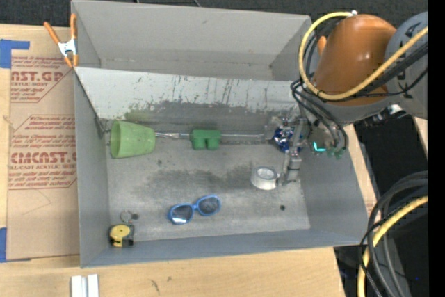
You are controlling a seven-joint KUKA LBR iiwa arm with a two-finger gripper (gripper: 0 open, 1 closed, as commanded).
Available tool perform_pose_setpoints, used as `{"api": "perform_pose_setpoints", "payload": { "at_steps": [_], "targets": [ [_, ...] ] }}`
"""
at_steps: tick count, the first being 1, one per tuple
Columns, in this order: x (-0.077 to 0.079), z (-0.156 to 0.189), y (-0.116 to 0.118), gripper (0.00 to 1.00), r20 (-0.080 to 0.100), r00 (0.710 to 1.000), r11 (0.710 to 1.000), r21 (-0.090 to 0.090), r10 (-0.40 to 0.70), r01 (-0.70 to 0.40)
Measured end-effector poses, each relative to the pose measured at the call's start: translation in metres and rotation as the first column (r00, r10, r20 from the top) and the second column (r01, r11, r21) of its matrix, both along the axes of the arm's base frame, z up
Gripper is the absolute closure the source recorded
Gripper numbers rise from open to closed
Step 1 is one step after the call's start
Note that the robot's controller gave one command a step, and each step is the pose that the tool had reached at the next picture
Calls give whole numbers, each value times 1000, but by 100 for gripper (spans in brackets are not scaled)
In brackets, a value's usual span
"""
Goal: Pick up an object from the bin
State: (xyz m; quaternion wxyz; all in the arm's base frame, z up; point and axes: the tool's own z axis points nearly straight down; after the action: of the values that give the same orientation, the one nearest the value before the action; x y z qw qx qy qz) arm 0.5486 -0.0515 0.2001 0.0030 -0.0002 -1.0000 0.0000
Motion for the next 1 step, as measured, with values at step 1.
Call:
{"api": "perform_pose_setpoints", "payload": {
  "at_steps": [1],
  "targets": [
    [-5,-133,-1,0,2,943,943,2,332,-332]
  ]
}}
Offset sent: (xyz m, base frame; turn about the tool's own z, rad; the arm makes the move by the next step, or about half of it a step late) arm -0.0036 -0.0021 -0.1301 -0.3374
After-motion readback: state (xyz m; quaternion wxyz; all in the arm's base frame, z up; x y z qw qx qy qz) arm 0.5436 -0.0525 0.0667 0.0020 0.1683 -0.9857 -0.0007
